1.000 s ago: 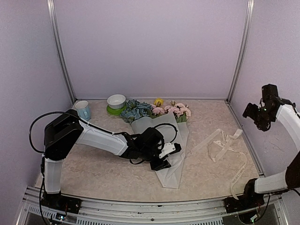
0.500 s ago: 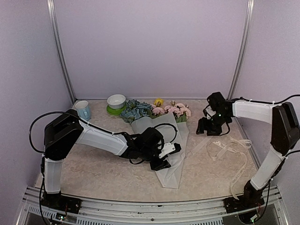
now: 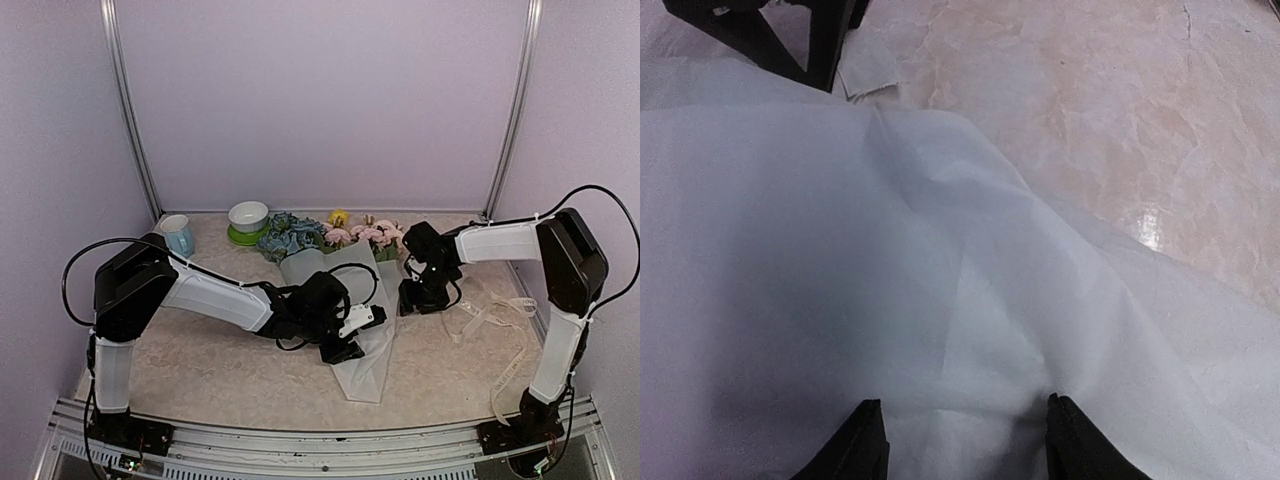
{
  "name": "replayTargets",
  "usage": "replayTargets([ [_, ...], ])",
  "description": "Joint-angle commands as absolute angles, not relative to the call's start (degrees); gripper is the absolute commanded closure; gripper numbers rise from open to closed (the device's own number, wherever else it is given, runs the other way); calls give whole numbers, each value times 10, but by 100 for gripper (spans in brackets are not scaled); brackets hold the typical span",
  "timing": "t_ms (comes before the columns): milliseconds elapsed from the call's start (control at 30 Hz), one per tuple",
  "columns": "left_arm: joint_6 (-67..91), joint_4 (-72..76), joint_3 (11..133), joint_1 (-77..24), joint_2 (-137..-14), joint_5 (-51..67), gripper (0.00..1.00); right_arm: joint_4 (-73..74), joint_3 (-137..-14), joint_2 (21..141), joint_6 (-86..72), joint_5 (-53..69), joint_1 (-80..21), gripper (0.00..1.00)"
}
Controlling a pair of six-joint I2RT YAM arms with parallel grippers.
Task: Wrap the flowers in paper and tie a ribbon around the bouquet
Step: Pass from the left arm to the right
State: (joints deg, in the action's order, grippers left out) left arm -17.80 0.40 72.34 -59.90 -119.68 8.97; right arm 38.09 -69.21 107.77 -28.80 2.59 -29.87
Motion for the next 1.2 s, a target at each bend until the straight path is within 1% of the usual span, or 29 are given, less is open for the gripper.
replayTargets([
  [0, -178, -40, 718, -592, -1193, 88, 47, 442, -647, 1114, -306, -1, -324, 57],
  [100, -181, -43, 721, -591, -1194, 88, 47, 447, -642, 1118, -303, 11, -349, 76],
  [200, -180, -45, 721, -589, -1195, 87, 47, 429, -636, 1108, -300, 59, -372, 94],
  [233, -180, -45, 721, -589, -1195, 86, 47, 423, -633, 1103, -299, 82, -376, 98],
  [300, -179, -46, 721, -589, -1195, 86, 47, 409, -627, 1089, -300, 132, -382, 99],
  [367, -177, -45, 720, -589, -1194, 87, 47, 403, -621, 1071, -300, 163, -384, 98],
  [467, -177, -45, 718, -589, -1194, 87, 47, 422, -624, 1042, -301, 149, -384, 93],
  [633, -177, -45, 720, -589, -1195, 88, 47, 459, -657, 1010, -292, 115, -367, 88],
  [700, -176, -45, 720, -589, -1194, 87, 47, 453, -663, 994, -291, 121, -358, 86],
  [867, -173, -45, 716, -590, -1192, 86, 47, 389, -635, 949, -302, 185, -325, 73],
  [900, -173, -44, 716, -590, -1192, 86, 47, 365, -623, 942, -306, 204, -318, 69],
  [933, -173, -43, 716, -590, -1192, 86, 47, 340, -610, 937, -310, 222, -314, 62],
  [1000, -172, -42, 717, -590, -1193, 88, 47, 283, -586, 933, -319, 257, -312, 32],
  [1033, -171, -43, 718, -591, -1194, 89, 47, 255, -577, 936, -324, 277, -312, 22],
  [1067, -172, -43, 719, -591, -1195, 90, 47, 238, -573, 942, -326, 290, -312, 17],
  [1100, -171, -44, 720, -591, -1195, 89, 47, 228, -571, 949, -327, 294, -312, 15],
  [1167, -172, -44, 720, -591, -1194, 89, 47, 216, -570, 962, -322, 290, -311, 15],
])
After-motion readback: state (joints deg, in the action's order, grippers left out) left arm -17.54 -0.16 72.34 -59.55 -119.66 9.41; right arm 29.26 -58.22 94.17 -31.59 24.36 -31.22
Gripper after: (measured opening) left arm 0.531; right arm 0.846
